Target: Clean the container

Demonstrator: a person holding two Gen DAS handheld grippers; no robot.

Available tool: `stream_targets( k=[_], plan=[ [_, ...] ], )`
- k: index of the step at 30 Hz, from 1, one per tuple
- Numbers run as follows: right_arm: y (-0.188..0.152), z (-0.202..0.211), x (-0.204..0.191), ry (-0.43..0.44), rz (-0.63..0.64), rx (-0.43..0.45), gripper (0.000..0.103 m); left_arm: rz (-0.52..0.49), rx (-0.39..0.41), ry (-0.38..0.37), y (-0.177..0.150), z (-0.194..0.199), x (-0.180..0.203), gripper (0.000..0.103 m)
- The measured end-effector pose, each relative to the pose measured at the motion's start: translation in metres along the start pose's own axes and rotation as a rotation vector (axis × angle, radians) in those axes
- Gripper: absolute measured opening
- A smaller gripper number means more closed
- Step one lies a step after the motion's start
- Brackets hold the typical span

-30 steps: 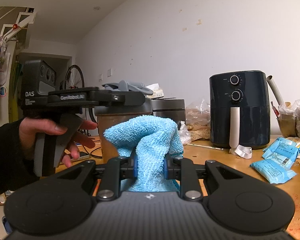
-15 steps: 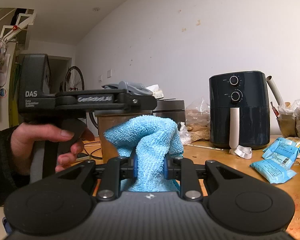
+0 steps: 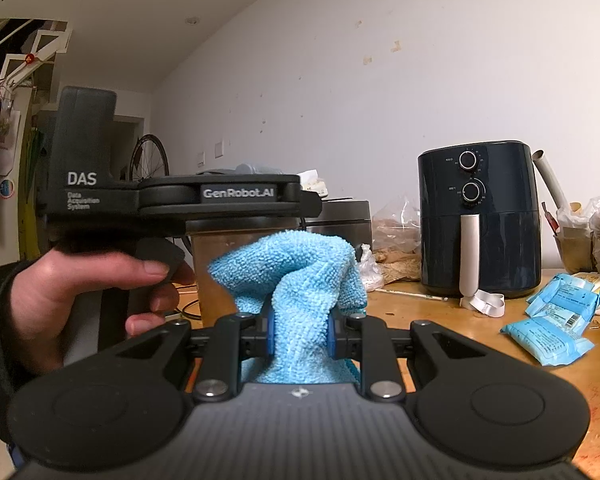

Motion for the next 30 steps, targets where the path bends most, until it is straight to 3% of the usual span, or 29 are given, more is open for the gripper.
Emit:
stream_targets(
  k=[9, 11, 16, 30],
  plan=[
    [0.001, 0.0, -0.001, 0.0, 0.0, -0.003, 0.021, 0.038, -0.022, 0.08, 0.001, -0.005, 0.002, 0.103],
    [0.001, 0.0, -0.001, 0.0, 0.0, -0.003, 0.021, 0.043, -0.024, 0.096, 0.002, -0.004, 0.001, 0.095],
    [0.0, 0.001, -0.001, 0.001, 0.0, -0.002, 0.021, 0.04, -0.03, 0.098, 0.002, -0.003, 0.001, 0.095],
    [0.001, 0.0, 0.0, 0.004, -0.005, -0.004, 0.021, -0.025, -0.017, -0.142, -0.002, -0.005, -0.01, 0.095]
  ],
)
Point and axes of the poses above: each gripper's, at about its wrist camera, not at the fingertips, and z roughly against the way its jaws point, x to its right, y to its top, the point moved 5 cm from there along -z, roughly the way its jaws point, and after that the axes turned 10 degrees about -x, right-handed, at the moved point
